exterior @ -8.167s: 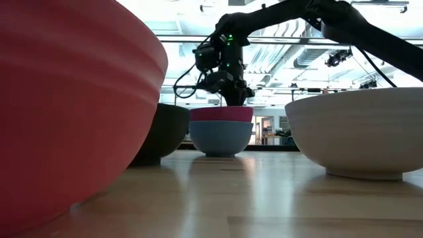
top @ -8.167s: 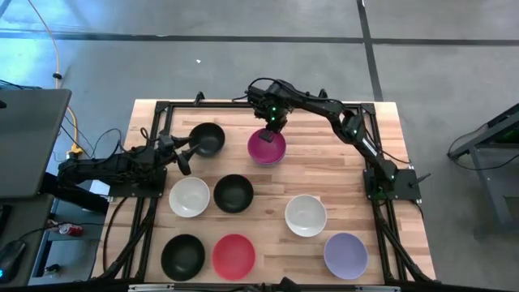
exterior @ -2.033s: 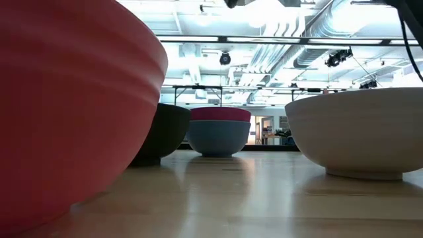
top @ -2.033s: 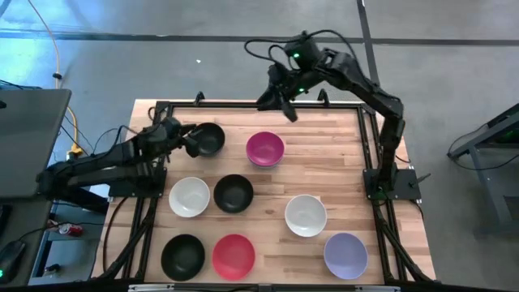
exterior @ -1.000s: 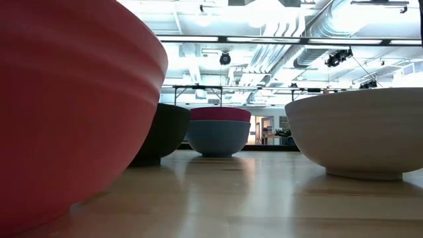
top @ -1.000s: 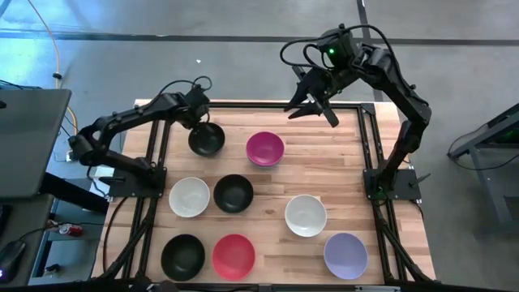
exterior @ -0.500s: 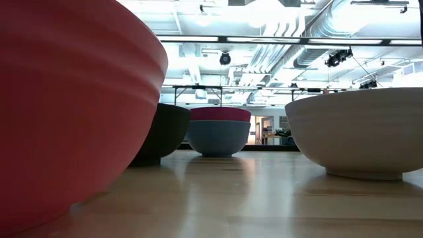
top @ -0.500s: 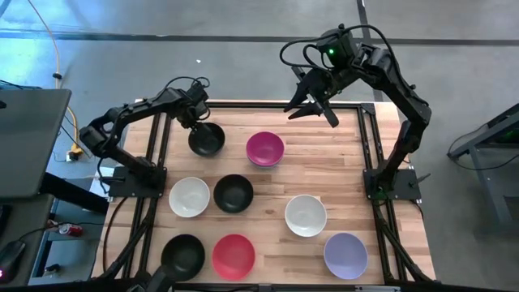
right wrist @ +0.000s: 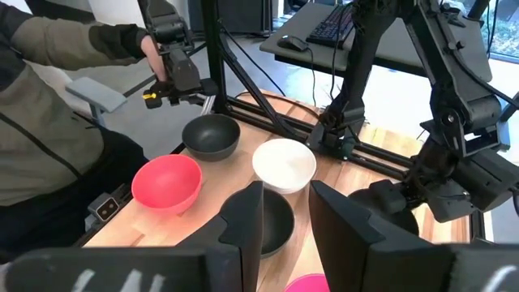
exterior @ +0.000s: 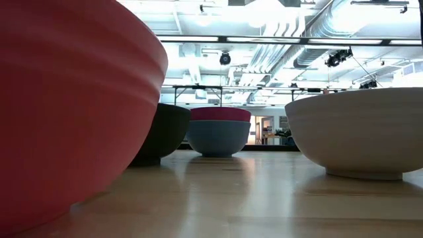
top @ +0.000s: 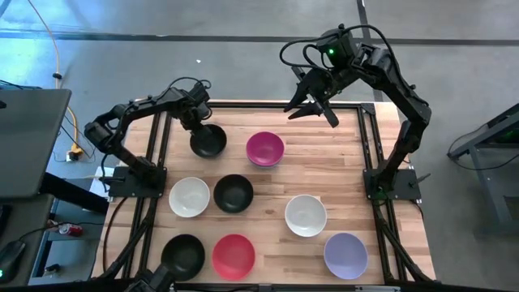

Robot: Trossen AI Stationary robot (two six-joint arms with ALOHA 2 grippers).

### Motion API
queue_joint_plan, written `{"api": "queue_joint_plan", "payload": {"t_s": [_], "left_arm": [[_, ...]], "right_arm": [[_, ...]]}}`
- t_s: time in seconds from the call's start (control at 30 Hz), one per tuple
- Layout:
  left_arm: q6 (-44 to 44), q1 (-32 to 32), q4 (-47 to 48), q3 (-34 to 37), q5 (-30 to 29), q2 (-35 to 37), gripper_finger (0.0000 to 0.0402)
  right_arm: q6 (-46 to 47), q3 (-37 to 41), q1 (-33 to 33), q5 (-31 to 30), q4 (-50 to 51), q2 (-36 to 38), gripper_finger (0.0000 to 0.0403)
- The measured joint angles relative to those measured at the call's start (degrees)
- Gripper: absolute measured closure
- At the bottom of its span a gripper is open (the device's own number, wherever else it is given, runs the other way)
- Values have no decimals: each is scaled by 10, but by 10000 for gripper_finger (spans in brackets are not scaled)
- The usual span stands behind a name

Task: Nest bowls inside each other
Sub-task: Stack the top black bowl on top of the pink bowl

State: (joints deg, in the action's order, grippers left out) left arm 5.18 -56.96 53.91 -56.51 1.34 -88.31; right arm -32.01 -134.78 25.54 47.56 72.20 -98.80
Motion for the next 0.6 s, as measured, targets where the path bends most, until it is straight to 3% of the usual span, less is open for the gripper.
{"api": "queue_joint_plan", "payload": {"t_s": [0.1, 0.17, 0.4, 0.6], "left_arm": [[0, -4, 2, 0, 0, 0, 380], [-1, -7, 3, 0, 4, 0, 393], [0, -9, 21, -13, 3, 0, 397], [-1, 7, 88, -96, 25, 0, 399]], "right_arm": [[1, 0, -1, 0, 0, 0, 311], [1, 0, -1, 0, 2, 0, 311], [1, 0, -1, 0, 22, 0, 311], [1, 0, -1, -10, 30, 0, 311]]}}
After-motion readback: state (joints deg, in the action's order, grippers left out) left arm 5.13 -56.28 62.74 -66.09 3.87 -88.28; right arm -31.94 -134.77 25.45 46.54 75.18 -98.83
